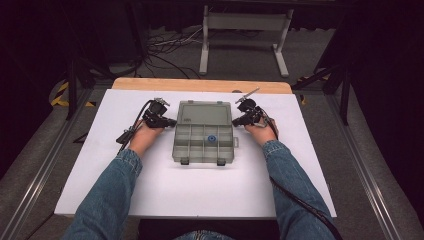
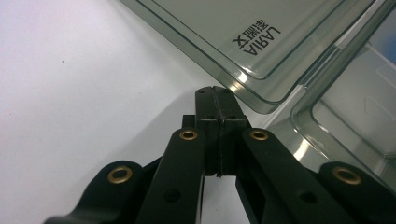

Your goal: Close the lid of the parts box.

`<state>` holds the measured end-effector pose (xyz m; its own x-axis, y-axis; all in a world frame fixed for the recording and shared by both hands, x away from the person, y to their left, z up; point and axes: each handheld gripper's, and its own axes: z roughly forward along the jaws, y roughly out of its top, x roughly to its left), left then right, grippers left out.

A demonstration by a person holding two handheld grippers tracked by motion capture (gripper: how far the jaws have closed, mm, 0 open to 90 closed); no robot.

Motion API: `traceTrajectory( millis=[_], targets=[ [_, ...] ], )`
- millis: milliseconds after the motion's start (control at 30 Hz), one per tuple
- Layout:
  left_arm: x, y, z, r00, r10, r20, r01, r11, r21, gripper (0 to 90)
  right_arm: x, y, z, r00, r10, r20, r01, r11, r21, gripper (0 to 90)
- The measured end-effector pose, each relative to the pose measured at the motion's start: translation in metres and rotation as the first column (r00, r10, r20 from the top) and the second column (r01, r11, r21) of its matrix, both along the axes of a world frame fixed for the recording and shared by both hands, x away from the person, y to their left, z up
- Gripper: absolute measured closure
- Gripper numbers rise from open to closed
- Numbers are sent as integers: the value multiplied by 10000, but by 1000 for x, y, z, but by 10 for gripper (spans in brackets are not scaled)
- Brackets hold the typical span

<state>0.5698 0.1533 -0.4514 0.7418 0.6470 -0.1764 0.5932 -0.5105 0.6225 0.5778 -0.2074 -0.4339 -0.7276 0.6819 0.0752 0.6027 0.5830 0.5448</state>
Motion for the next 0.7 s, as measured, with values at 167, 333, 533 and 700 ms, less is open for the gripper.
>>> traceTrajectory(
  millis=[167, 333, 533, 700],
  targets=[
    [2, -1, 0, 10000, 21, 65, -21, 10000, -25, 898, 3, 0, 0, 10000, 25, 69, -25, 10000, 39, 900],
    [4, -4, 1, 9998, 32, 172, -34, 9999, 137, 898, 7, 1, 0, 10000, 87, 49, -87, 10000, -20, 900],
    [10, -7, 2, 9997, 52, 223, -59, 9996, 290, 898, 13, 2, 1, 10000, 52, 71, -52, 9999, -91, 900],
    [11, -8, 1, 9997, 132, 187, -136, 9997, 210, 898, 15, 3, 0, 10000, 14, 74, -14, 10000, -19, 900]
  ],
)
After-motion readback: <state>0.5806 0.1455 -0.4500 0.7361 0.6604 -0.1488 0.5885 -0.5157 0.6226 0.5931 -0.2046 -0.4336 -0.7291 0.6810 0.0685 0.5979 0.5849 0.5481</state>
